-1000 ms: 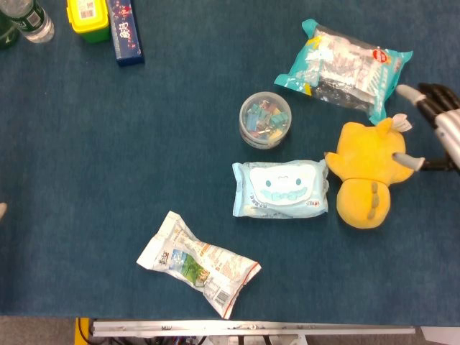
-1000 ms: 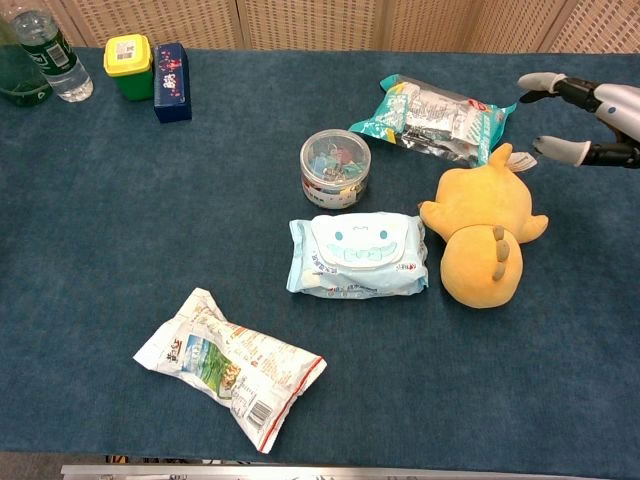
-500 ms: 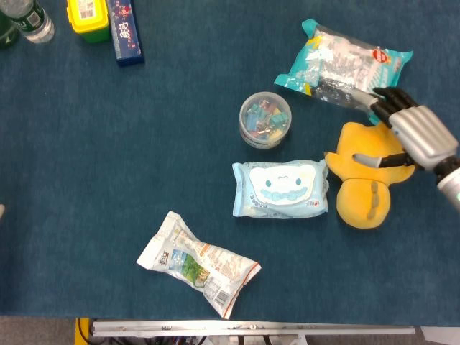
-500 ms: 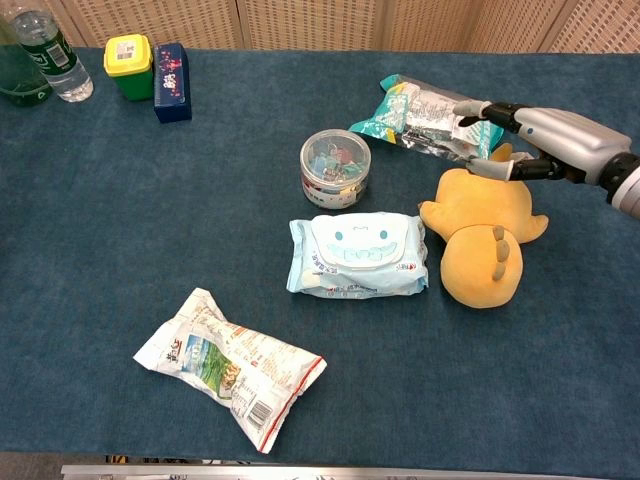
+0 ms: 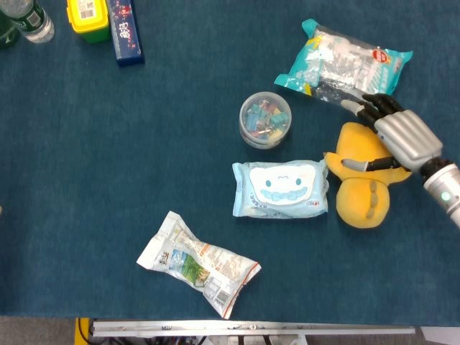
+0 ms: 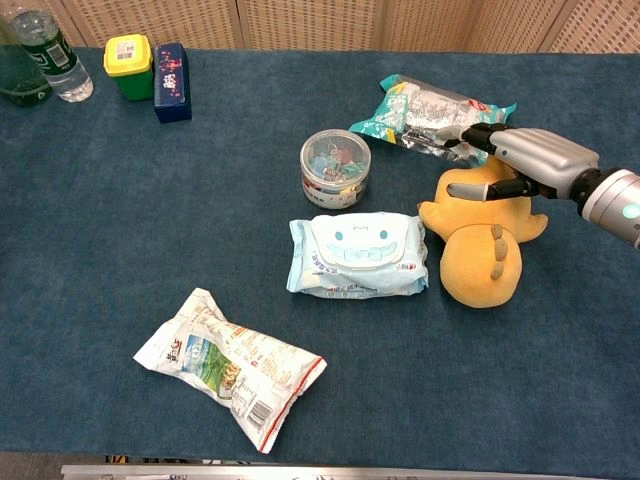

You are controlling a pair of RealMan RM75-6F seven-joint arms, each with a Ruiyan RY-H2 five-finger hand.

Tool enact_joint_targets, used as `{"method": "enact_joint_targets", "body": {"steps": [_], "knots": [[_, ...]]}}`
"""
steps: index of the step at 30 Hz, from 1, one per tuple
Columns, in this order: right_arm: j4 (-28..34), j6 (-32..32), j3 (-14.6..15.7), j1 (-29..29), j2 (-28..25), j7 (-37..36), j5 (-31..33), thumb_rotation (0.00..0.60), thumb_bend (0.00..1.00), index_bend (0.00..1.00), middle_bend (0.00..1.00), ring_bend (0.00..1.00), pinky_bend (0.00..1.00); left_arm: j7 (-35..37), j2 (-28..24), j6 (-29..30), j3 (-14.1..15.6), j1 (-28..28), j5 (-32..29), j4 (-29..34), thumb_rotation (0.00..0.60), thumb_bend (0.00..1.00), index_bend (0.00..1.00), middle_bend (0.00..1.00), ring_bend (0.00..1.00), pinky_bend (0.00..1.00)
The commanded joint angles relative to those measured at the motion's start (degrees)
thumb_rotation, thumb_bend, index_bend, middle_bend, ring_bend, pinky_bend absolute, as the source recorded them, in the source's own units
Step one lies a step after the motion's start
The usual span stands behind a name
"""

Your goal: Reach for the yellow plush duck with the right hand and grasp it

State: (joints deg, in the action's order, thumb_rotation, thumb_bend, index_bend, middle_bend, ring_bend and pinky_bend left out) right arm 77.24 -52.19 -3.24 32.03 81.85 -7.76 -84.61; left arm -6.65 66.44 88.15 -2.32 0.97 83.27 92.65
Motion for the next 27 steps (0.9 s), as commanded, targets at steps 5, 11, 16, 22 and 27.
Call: {"method": "enact_joint_targets", "body": {"steps": [5, 11, 16, 22, 27], "knots": [[-3.11, -0.46, -0.10, 0.73, 1.86, 2.01, 0.42, 0.076, 0.00, 0.06, 0.15, 0.00, 0.00, 0.41, -0.06, 0.16, -0.04, -0.16, 0.02, -0.23, 0.600, 0.12, 0.13, 0.08, 0.09, 0.04], [-3.23, -2.28, -0.61, 0.57, 1.30, 2.31, 0.61, 0.072, 0.00, 0.06, 0.15, 0.00, 0.00, 0.53, -0.01, 0.21, -0.11, -0.18, 0.07, -0.37, 0.600, 0.12, 0.13, 0.08, 0.09, 0.04], [-0.71, -4.65, -0.13, -0.18, -0.62, 2.51, -0.59, 0.073, 0.00, 0.06, 0.15, 0.00, 0.00, 0.34, 0.06, 0.10, -0.13, -0.13, 0.07, -0.37, 0.600, 0.12, 0.13, 0.08, 0.09, 0.04], [1.92, -6.16, 1.36, -1.29, -2.28, 3.32, -1.67, 0.075, 0.00, 0.06, 0.15, 0.00, 0.00, 0.07, 0.26, -0.22, -0.12, 0.03, 0.06, -0.44, 0.600, 0.12, 0.13, 0.08, 0.09, 0.04], [1.25, -5.10, 1.88, -1.04, -1.51, 3.99, -1.37, 0.074, 0.00, 0.06, 0.15, 0.00, 0.00, 0.11, 0.29, -0.26, -0.13, 0.09, 0.18, -0.46, 0.600, 0.12, 0.13, 0.08, 0.09, 0.04]]}}
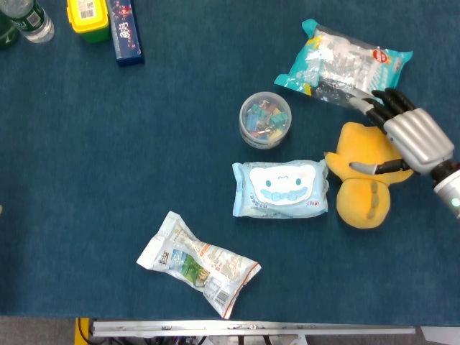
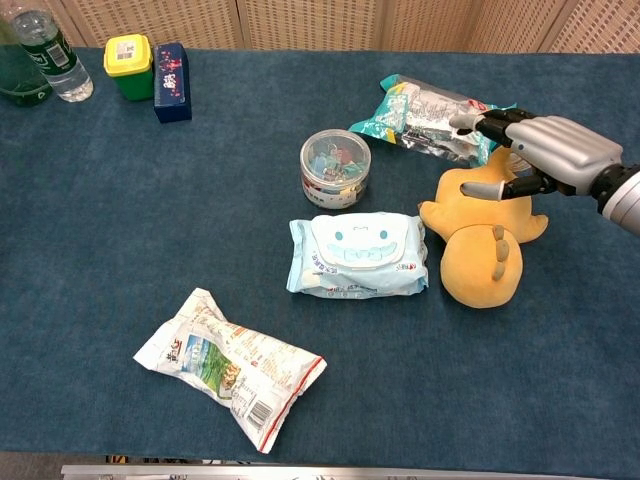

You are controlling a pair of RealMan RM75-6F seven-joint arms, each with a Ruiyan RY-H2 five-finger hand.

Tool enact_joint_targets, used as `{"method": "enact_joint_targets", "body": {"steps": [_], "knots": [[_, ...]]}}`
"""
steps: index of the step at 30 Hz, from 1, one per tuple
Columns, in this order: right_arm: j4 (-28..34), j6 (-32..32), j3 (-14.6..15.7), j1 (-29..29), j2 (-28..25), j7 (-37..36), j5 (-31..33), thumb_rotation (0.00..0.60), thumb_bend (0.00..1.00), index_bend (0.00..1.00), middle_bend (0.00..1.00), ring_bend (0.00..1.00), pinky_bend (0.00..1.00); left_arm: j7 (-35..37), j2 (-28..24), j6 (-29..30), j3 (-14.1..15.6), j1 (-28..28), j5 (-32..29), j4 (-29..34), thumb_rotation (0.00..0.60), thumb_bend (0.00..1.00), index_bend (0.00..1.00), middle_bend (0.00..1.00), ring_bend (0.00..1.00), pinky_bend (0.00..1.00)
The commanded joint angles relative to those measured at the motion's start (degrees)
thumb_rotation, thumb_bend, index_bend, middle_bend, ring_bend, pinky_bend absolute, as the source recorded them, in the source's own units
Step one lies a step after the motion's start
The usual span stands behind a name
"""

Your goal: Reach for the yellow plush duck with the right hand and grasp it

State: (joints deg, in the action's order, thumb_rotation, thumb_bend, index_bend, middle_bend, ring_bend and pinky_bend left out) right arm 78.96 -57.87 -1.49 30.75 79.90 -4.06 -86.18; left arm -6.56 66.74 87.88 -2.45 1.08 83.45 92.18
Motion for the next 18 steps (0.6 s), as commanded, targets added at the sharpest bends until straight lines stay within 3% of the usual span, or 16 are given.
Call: {"method": "enact_joint_targets", "body": {"steps": [1, 18], "knots": [[-0.75, 0.87, 0.12, 0.37, 0.71, 0.35, 0.31, 0.075, 0.00, 0.06, 0.15, 0.00, 0.00, 0.06, -0.04, 0.04, 0.00, -0.04, -0.02, 0.02, 0.600, 0.12, 0.13, 0.08, 0.09, 0.04], [-7.69, 4.15, -0.76, 2.81, 5.77, 3.54, 2.27, 0.075, 0.00, 0.06, 0.15, 0.00, 0.00, 0.82, -0.04, 0.28, 0.00, -0.50, -0.38, -0.59, 0.600, 0.12, 0.13, 0.08, 0.09, 0.04]]}}
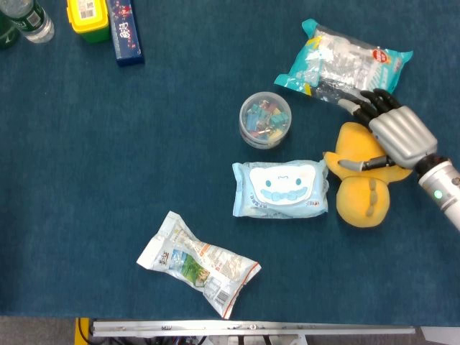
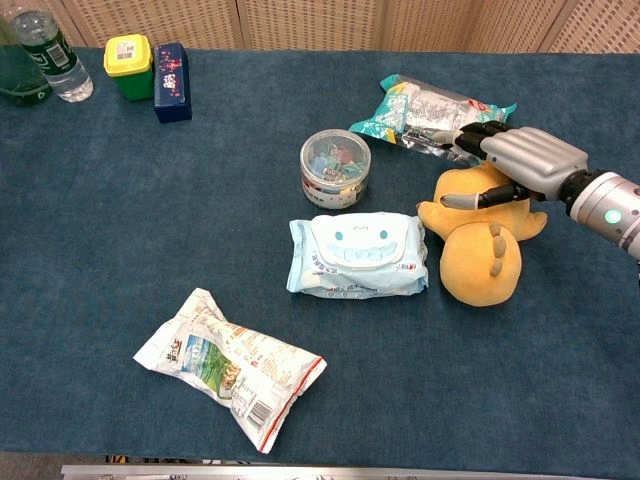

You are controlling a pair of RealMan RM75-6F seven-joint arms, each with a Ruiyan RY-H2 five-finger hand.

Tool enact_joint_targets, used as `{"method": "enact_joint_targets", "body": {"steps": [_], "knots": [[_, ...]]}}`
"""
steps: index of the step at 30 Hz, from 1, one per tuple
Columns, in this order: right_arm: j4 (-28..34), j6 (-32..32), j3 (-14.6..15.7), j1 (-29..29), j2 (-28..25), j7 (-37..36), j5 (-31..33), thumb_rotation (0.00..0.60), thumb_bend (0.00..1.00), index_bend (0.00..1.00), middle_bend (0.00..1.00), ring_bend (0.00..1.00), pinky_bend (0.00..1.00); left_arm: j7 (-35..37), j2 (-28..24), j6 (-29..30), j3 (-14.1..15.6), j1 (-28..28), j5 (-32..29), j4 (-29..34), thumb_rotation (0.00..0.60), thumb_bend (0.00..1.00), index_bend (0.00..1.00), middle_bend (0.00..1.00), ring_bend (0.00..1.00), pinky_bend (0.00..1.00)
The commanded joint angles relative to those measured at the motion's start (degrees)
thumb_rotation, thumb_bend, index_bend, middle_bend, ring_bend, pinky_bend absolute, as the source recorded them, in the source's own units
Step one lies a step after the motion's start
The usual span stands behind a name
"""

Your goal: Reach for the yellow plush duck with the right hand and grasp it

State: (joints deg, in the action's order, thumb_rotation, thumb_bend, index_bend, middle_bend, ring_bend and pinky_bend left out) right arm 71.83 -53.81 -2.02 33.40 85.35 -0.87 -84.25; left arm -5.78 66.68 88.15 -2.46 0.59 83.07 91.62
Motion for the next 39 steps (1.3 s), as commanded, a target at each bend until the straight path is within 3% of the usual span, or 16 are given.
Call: {"method": "enact_joint_targets", "body": {"steps": [1, 8, 20, 39], "knots": [[-0.77, 0.10, -0.31, 0.18, 0.38, 0.41, 0.50, 0.075, 0.00, 0.06, 0.15, 0.00, 0.00, 0.04, 0.04, 0.02, 0.00, -0.02, 0.02, -0.05, 0.600, 0.12, 0.13, 0.08, 0.09, 0.04], [-0.84, -1.17, -1.04, -0.15, -0.20, 0.44, 1.21, 0.074, 0.00, 0.06, 0.15, 0.00, 0.00, 0.11, 0.02, 0.03, -0.01, -0.03, 0.09, -0.08, 0.600, 0.12, 0.13, 0.08, 0.09, 0.04], [4.62, -3.90, 0.23, -1.23, -2.62, 0.63, -0.87, 0.076, 0.00, 0.06, 0.15, 0.00, 0.00, -0.09, 0.09, -0.06, -0.01, 0.04, 0.22, -0.07, 0.600, 0.12, 0.13, 0.08, 0.09, 0.04], [-0.65, -0.12, -0.59, 0.29, 0.82, 3.69, 2.26, 0.078, 0.00, 0.06, 0.15, 0.00, 0.00, 0.70, 0.05, -0.11, -0.04, -0.18, -0.06, -0.61, 0.600, 0.12, 0.13, 0.08, 0.09, 0.04]]}}
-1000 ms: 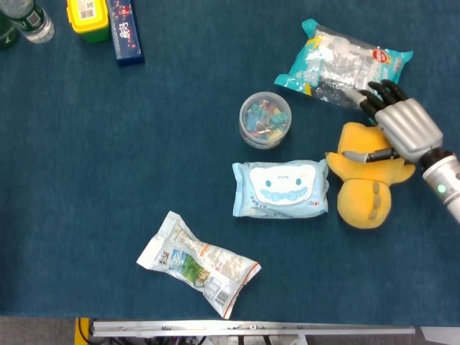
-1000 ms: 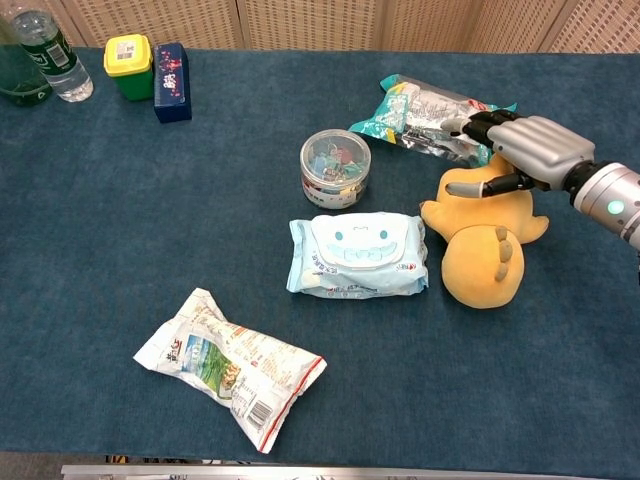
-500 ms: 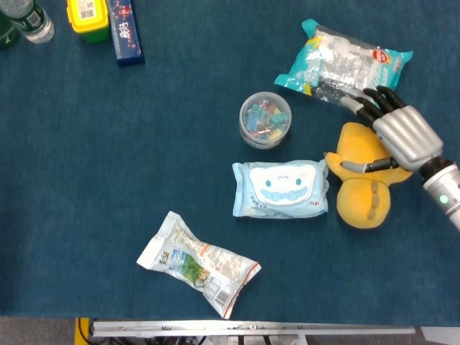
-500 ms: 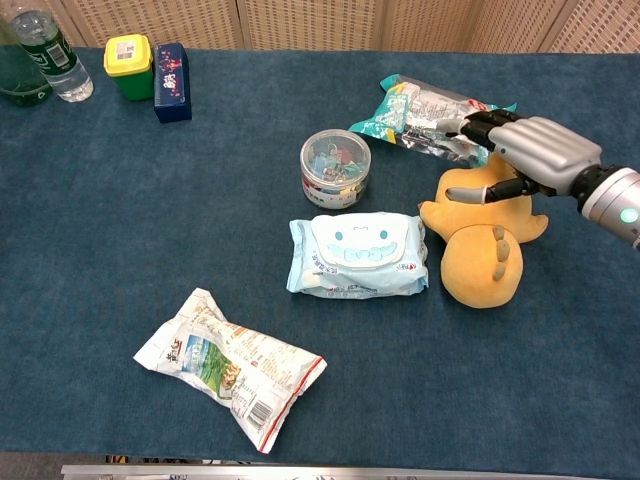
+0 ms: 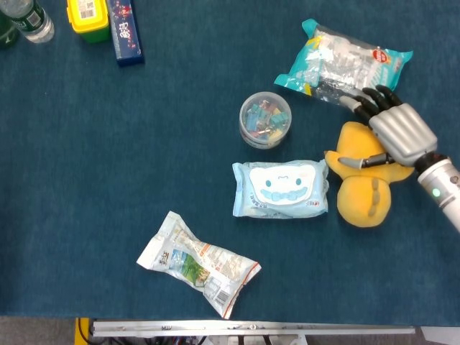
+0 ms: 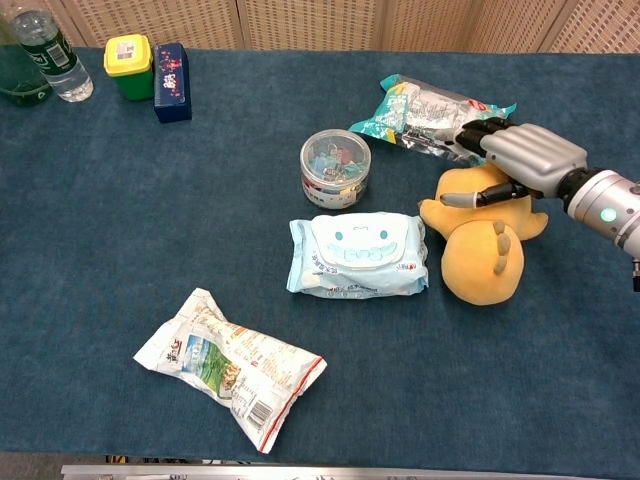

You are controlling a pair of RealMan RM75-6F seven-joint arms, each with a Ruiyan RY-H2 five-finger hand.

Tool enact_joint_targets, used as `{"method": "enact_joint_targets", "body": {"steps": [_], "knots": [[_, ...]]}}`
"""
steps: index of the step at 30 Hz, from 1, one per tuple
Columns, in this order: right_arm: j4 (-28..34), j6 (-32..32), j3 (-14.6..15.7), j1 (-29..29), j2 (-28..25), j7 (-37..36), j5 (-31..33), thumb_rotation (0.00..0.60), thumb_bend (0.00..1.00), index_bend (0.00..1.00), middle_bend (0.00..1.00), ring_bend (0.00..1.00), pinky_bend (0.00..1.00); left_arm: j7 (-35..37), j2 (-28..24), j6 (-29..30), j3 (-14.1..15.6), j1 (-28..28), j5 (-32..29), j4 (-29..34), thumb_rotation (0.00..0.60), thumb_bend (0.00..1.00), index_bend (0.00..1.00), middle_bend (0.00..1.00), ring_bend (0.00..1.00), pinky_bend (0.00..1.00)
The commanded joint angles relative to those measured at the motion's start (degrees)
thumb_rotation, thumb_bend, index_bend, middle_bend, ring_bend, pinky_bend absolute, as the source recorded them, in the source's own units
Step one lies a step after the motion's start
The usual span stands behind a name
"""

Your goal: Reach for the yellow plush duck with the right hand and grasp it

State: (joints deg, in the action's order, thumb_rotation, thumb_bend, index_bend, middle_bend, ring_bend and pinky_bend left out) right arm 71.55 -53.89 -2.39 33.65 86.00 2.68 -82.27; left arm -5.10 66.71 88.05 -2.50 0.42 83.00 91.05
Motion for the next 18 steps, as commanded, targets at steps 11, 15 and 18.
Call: {"method": "enact_joint_targets", "body": {"steps": [11, 15, 18], "knots": [[2.85, -4.05, -1.26, -1.18, -2.79, -1.44, -0.30, 0.084, 0.00, 0.06, 0.15, 0.00, 0.00, 0.01, 0.08, 0.05, -0.08, 0.07, 0.17, 0.02, 0.600, 0.12, 0.13, 0.08, 0.09, 0.04], [6.84, -6.99, -1.49, -3.07, -6.59, -1.74, -0.04, 0.120, 0.00, 0.06, 0.15, 0.00, 0.00, 0.02, 0.03, 0.10, -0.15, 0.06, 0.11, 0.08, 0.600, 0.12, 0.13, 0.08, 0.09, 0.04], [9.98, -9.48, -1.62, -4.95, -9.61, -1.64, 0.54, 0.212, 0.00, 0.06, 0.15, 0.00, 0.00, -0.09, 0.07, -0.03, -0.16, 0.16, 0.13, 0.07, 0.600, 0.12, 0.13, 0.08, 0.09, 0.04]]}}
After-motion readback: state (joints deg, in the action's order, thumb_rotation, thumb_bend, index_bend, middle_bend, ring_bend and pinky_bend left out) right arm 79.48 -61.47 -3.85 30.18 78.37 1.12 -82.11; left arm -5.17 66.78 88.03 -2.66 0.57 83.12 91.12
